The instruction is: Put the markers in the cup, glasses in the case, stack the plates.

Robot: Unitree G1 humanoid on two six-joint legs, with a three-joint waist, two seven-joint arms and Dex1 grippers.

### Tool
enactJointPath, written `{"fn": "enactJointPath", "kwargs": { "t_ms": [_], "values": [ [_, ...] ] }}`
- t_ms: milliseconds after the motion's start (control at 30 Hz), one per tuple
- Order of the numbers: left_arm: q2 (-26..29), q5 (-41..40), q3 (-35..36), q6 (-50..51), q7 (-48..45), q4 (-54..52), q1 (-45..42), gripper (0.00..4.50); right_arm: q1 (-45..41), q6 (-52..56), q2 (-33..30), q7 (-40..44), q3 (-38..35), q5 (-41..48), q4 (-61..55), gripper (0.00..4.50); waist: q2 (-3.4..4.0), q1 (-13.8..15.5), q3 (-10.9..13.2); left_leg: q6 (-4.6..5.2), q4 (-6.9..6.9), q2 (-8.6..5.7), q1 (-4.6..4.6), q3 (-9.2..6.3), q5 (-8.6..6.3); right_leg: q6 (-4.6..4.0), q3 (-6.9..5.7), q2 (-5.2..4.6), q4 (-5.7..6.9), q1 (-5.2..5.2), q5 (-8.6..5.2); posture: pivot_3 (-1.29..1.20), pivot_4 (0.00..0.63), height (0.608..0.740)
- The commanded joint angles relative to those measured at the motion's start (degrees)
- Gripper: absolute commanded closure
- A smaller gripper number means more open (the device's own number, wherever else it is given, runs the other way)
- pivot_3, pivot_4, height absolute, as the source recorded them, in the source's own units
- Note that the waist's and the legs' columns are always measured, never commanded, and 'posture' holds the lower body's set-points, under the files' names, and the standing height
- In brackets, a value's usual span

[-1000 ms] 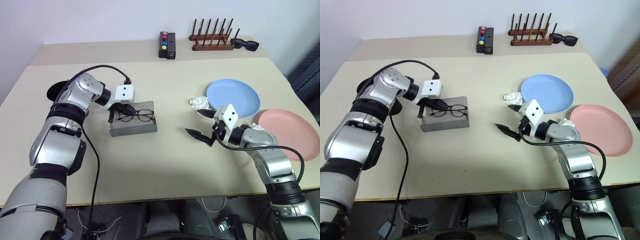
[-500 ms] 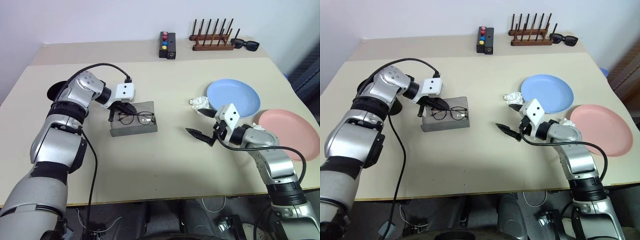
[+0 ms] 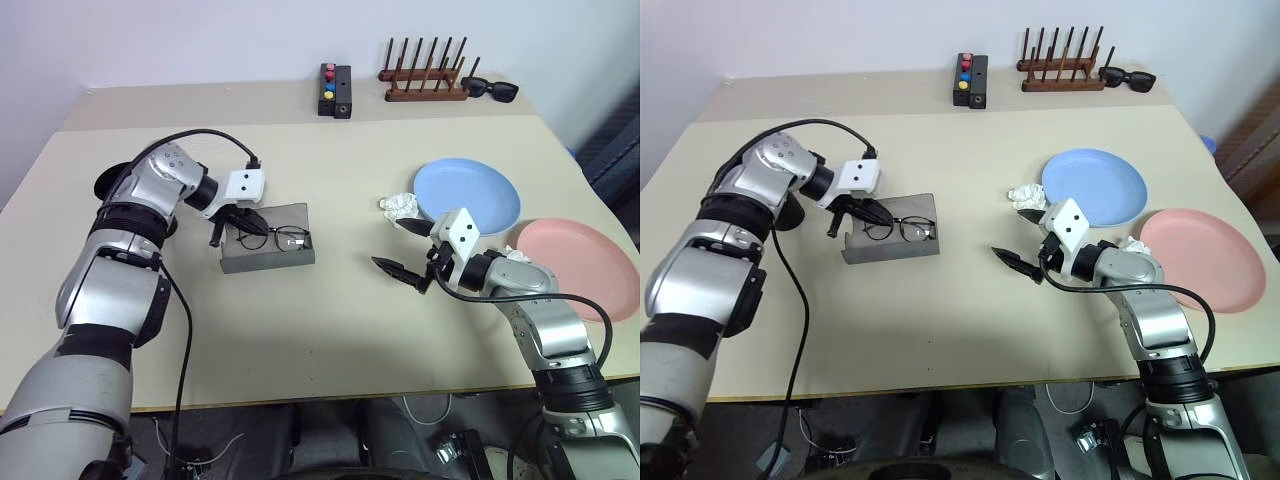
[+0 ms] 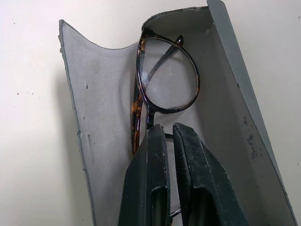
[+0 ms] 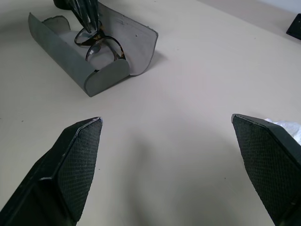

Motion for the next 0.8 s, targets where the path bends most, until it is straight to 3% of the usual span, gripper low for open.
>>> {"fn": "enactJointPath", "kwargs": {
  "t_ms": [33,100,733,800],
  "values": [
    [0.5,-0.9,1.4,0.0,-0.6,-2.0,-0.4,2.43,-0.1,-0.4,-0.4,-0.3,-1.7,0.8,-2.6,0.00,0.00,0.0,0.0,0.00,0.00,0.00,0.00,0.00,0.00,0.00,0.00,0.00,0.00,0.00,0.00,0.00,0.150,0.740],
    [0.7,-0.6,1.3,-0.5,-0.2,-2.2,-0.3,1.44,-0.1,-0.5,-0.4,-0.4,-1.7,0.8,-2.6,0.00,0.00,0.0,0.0,0.00,0.00,0.00,0.00,0.00,0.00,0.00,0.00,0.00,0.00,0.00,0.00,0.00,0.150,0.740],
    [-0.9,1.1,-0.3,-2.5,1.5,-1.5,0.2,1.44,0.0,-0.5,-0.4,-0.7,-1.9,0.9,-2.6,0.00,0.00,0.0,0.0,0.00,0.00,0.00,0.00,0.00,0.00,0.00,0.00,0.00,0.00,0.00,0.00,0.00,0.150,0.740],
    [-0.9,1.4,-0.6,-2.9,1.5,-1.3,0.3,1.94,0.1,-0.5,-0.4,-0.7,-1.9,0.9,-2.6,0.00,0.00,0.0,0.0,0.00,0.00,0.00,0.00,0.00,0.00,0.00,0.00,0.00,0.00,0.00,0.00,0.00,0.150,0.740]
  ]
}}
